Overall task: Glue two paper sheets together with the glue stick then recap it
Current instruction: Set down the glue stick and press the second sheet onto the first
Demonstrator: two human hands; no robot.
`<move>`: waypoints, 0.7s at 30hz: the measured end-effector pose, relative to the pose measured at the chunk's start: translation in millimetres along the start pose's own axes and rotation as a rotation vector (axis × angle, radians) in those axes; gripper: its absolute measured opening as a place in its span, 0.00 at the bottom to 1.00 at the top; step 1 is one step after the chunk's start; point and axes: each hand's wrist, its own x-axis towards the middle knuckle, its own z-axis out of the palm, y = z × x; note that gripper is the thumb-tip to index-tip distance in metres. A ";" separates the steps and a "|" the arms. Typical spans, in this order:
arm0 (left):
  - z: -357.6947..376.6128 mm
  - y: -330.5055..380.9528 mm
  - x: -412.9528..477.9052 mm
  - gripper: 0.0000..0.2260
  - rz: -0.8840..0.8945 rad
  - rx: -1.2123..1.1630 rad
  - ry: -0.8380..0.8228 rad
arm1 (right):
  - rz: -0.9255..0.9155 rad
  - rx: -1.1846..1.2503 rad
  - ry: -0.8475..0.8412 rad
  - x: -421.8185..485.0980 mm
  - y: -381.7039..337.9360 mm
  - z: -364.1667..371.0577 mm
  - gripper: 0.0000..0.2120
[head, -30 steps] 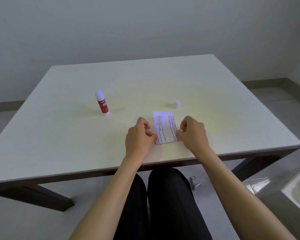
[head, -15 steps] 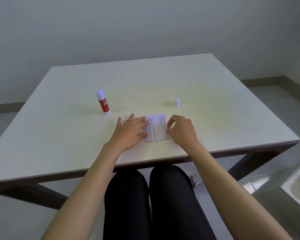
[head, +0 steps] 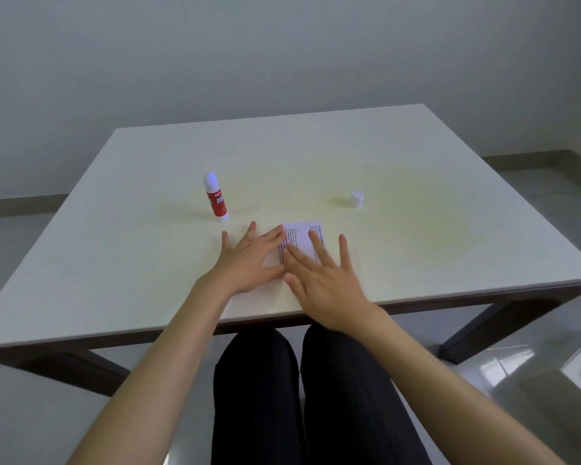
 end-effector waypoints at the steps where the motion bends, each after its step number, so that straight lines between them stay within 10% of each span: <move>1: 0.6 -0.1 -0.3 0.33 -0.002 0.001 -0.006 | 0.022 -0.001 -0.032 8.5 7.3 0.1 0.28; 21: 5.1 -5.1 0.2 0.36 -0.008 -0.001 -0.017 | -0.002 -0.113 -0.146 24.6 25.4 -8.0 0.33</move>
